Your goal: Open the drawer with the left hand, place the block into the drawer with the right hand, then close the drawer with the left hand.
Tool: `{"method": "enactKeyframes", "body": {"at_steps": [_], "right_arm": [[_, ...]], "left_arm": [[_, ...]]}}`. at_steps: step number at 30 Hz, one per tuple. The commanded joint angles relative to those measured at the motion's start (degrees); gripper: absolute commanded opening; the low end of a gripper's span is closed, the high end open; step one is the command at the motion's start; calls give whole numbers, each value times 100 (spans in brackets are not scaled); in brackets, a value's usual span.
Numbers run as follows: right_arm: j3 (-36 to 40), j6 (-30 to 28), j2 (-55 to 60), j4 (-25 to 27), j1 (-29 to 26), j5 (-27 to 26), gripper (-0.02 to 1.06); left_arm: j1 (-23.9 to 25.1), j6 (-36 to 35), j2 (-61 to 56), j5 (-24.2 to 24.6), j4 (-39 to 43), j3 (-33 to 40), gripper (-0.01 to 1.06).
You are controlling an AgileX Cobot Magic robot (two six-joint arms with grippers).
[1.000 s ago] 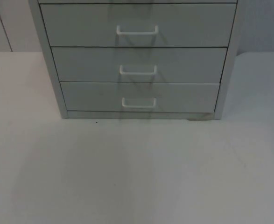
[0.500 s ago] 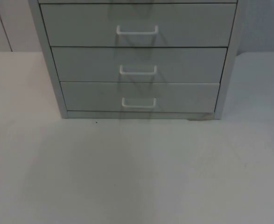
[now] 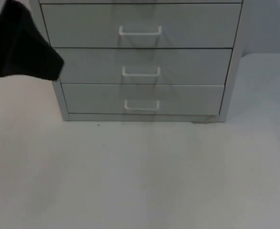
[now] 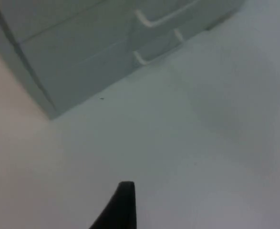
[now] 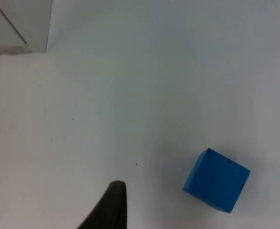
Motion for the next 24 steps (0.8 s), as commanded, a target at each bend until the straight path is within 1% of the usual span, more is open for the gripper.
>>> {"method": "enactKeyframes", "body": {"at_steps": [1, 3, 6, 7, 9, 11, 12, 15, 17, 18, 21, 23, 24], "right_arm": [[-36, 12, 0, -4, 21, 15, 105], [-36, 12, 0, -4, 21, 15, 105], [-36, 12, 0, -4, 21, 15, 105], [-36, 12, 0, -4, 21, 15, 105], [-36, 12, 0, -4, 21, 15, 105], [-36, 12, 0, -41, 21, 2, 105], [-36, 12, 0, -41, 21, 2, 105], [-36, 12, 0, -41, 21, -48, 105], [-36, 12, 0, -41, 21, -60, 105], [-36, 12, 0, -41, 21, -60, 105], [-36, 12, 0, -41, 21, -73, 105], [-36, 12, 0, -41, 21, -73, 105], [-36, 12, 0, -41, 21, -73, 105]], "left_arm": [[-419, 29, 352, -38, 107, -139, 94], [-916, 29, 795, -51, 379, -267, 85], [-1474, 29, 1385, -203, 753, -383, 77], [-1474, 29, 1385, -203, 753, -383, 77], [-1767, 60, 1717, -357, 1122, -384, 71], [-2063, 284, 2027, -556, 1355, -393, 67], [-2063, 284, 2027, -556, 1355, -393, 67], [-2401, 643, 2508, -835, 1714, -393, 66], [-2566, 632, 2792, -938, 2119, -447, 66], [-2566, 632, 2792, -938, 2119, -447, 66], [-2730, 608, 3191, -1076, 2666, -587, 66], [-2728, 432, 3474, -1189, 3142, -675, 66], [-2728, 432, 3474, -1189, 3142, -675, 66]]}}
